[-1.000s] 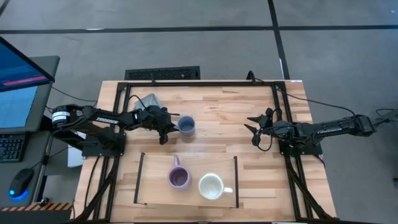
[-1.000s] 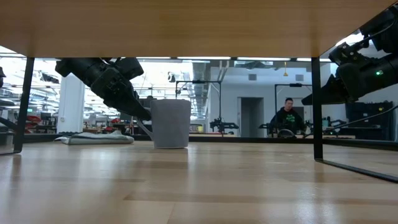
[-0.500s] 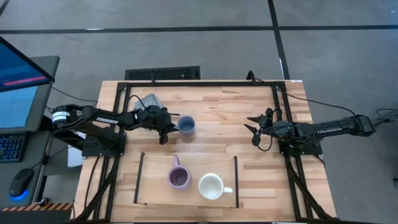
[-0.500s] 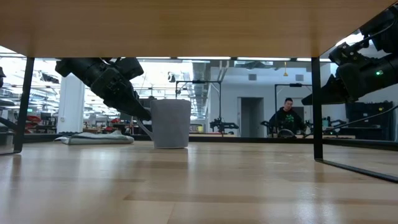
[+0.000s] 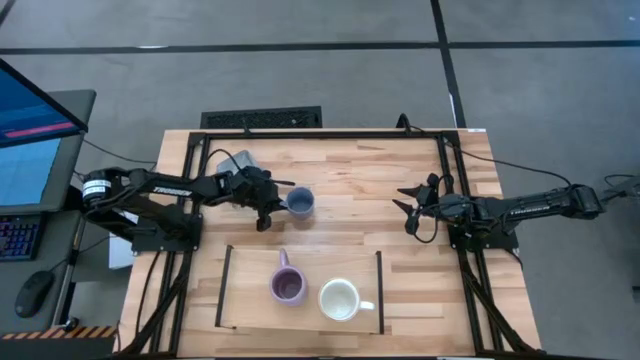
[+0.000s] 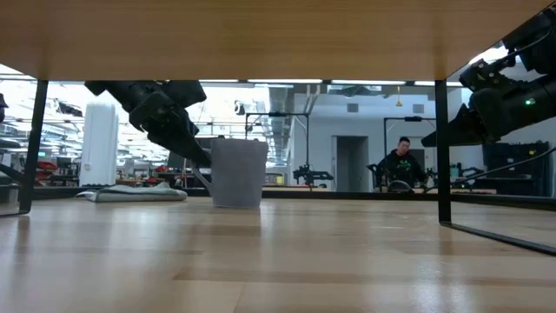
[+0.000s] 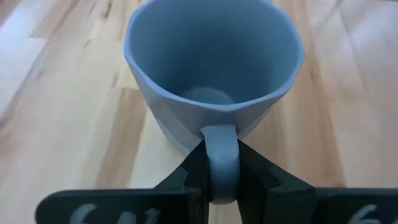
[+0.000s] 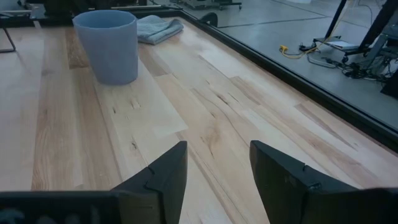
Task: Stack small to large cups/mugs on shelf
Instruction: Put the blue mug on the shelf
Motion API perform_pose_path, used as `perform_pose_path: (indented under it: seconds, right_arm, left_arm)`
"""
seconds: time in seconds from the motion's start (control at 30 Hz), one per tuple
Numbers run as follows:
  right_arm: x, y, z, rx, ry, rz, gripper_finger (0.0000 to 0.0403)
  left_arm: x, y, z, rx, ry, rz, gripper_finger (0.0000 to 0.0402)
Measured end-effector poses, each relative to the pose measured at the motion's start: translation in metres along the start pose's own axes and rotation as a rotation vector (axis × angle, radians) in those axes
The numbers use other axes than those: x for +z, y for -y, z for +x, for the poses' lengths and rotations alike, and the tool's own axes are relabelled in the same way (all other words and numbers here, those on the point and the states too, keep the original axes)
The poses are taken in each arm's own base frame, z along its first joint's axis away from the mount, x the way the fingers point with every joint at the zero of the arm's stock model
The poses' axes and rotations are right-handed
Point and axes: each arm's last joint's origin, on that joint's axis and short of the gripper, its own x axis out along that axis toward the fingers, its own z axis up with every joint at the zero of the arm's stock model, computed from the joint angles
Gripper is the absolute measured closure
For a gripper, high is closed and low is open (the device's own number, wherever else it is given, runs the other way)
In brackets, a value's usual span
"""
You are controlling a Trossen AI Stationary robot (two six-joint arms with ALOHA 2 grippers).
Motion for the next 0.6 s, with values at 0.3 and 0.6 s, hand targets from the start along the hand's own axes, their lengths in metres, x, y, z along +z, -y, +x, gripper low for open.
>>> perform_pose_path:
  seconds: [0.3, 0.6]
  right_arm:
    - [0.0, 0.0, 0.0, 0.0, 0.0, 0.0, 0.0207]
    - [0.0, 0.0, 0.0, -0.001, 0.0, -0.009, 0.0207]
  left_arm:
    - [0.016, -0.001, -0.033, 0.089, 0.028, 0.05, 0.0369]
    - [0.019, 0.004, -0.081, 0.139, 0.108, 0.086, 0.0369]
